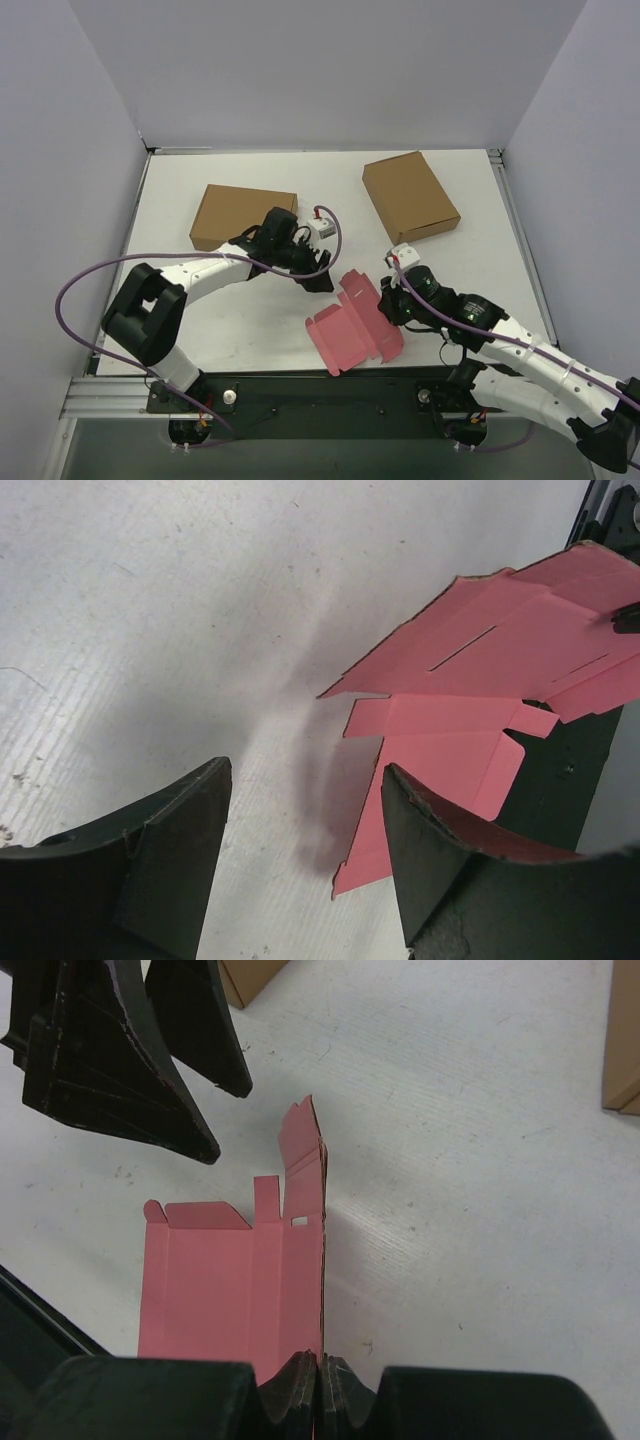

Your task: Fold the paper box

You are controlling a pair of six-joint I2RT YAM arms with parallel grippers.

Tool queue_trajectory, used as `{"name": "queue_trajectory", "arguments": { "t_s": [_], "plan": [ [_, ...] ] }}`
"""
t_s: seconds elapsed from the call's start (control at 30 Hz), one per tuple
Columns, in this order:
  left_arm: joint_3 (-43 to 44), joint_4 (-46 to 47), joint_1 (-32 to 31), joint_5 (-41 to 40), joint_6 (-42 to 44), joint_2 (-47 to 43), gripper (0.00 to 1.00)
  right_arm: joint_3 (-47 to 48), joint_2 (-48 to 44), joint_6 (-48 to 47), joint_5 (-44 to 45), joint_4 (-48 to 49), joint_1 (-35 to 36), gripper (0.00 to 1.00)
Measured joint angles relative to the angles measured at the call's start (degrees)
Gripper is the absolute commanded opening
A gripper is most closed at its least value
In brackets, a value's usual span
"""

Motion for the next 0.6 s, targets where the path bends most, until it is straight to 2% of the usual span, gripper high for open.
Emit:
{"name": "queue_trajectory", "arguments": {
  "t_s": [0.27,0.6],
  "plan": [
    [0.0,0.2,-3.5,1.2,-0.8,2.0,0.71,-0.3,0.0,0.3,-1.1,1.1,-0.5,0.0],
    [0.0,0.3,-4.1,1.5,-1.5,3.0,0.65,-0.3,0.2,0.4,-2.4,1.8,-0.5,0.0]
  ]
}}
